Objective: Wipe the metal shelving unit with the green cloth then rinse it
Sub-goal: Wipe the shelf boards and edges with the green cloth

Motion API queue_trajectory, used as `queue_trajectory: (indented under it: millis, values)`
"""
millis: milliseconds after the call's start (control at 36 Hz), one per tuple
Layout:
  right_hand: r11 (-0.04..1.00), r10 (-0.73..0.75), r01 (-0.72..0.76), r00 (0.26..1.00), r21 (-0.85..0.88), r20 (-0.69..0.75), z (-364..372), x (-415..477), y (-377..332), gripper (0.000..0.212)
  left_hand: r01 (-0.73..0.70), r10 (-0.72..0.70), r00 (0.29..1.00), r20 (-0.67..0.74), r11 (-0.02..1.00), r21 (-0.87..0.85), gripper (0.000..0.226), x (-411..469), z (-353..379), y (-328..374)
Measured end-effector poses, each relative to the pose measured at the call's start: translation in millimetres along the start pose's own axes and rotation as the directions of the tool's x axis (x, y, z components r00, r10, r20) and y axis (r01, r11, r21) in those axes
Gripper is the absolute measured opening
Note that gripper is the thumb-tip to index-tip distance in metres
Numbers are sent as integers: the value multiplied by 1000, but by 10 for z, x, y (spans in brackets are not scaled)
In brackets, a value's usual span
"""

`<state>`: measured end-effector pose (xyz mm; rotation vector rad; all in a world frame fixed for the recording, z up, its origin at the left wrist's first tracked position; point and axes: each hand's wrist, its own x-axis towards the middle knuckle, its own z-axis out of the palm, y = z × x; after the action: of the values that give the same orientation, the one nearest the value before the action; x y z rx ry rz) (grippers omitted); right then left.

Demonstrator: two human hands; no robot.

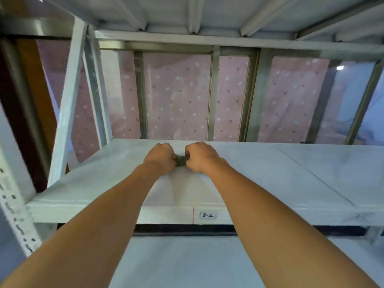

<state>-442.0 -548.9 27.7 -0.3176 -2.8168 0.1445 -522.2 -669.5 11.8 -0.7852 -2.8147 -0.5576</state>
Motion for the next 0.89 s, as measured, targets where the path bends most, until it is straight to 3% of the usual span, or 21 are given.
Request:
queue_trajectory:
  millis: [250,444,694,806,889]
  values:
    - [1000,17,-18,1000,22,17,-268,-945,-121,23,-52,50,998,45,998,30,18,-861,-285,235]
    - [994,90,-92,995,51,39,-471,-1444,84,20,-211,210,978,17,974,86,15,-1317,-213,639]
    - [989,127,-127,992,82,6,-524,-1598,411,16,-354,355,935,6,932,76,3,-1313,-37,972]
    - [987,134,-134,991,85,11,-512,-1497,595,18,-399,399,917,5,917,17,22,-1188,39,1059]
    - [987,130,-129,992,91,-3,-477,-1375,757,18,-378,377,926,18,925,50,20,-1042,79,1147]
